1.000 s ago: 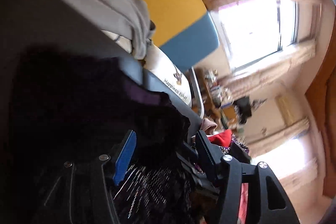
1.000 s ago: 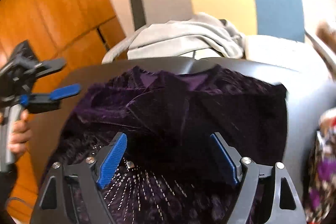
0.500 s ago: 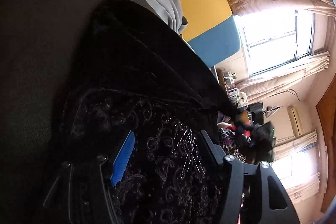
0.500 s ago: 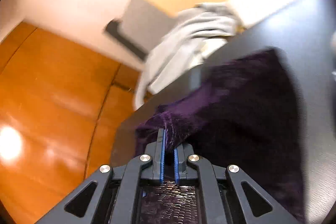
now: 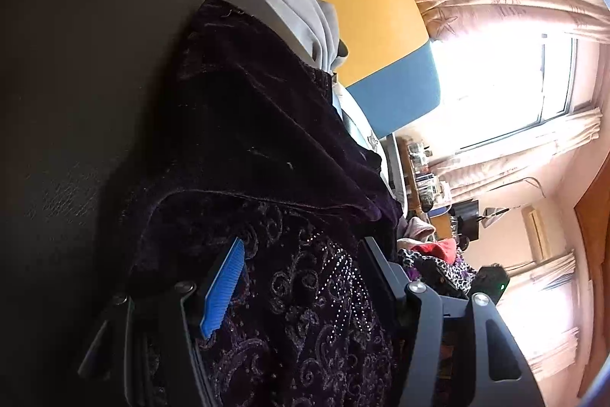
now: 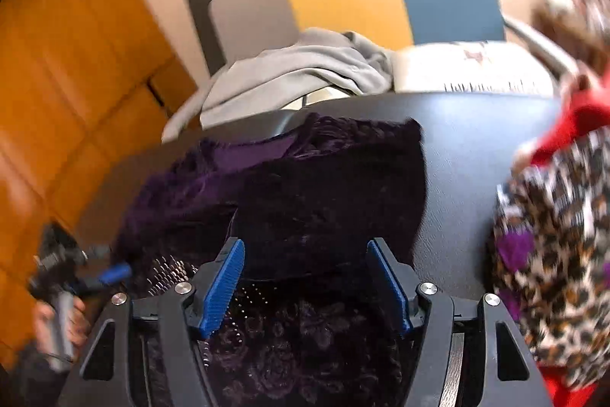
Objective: Fold clothes
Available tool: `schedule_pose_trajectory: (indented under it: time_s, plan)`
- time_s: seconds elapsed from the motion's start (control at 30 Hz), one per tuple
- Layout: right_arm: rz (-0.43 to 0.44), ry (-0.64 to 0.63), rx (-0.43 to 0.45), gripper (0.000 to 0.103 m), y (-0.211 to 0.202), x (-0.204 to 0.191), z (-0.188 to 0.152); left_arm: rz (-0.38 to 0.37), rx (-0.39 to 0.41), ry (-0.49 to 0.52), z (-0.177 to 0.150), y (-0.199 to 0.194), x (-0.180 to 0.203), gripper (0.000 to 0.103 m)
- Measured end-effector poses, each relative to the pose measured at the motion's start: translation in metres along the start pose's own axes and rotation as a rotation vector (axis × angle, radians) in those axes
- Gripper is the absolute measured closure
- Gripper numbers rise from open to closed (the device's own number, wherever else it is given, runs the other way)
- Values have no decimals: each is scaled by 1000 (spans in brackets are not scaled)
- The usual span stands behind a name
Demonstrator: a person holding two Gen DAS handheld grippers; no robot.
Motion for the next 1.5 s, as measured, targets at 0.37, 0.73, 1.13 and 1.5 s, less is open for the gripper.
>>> schedule_pose_trajectory:
  time_s: [0.37,0.73,1.13,1.5]
  plan:
    - [-39,-33,-124,99,26,5,10,23,-31,91,-10,-4,-2,40]
    - [-29,-293,-13,99,-85,-57,85,-40,-51,128,-7,-18,6,40]
    - [-131,18,-147,39,60,43,88,54,49,78,11,-30,-1,39]
    - [241,530,-142,44,37,72,-18,-18,40,-14,-4,-29,-15,39]
Point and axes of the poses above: each gripper's, at about its wrist camera, not at the fingertips, and y roughly the way its jaws point, x to its right, z to its top, the point moved 4 cm from there along y, roughly the way its jaws point
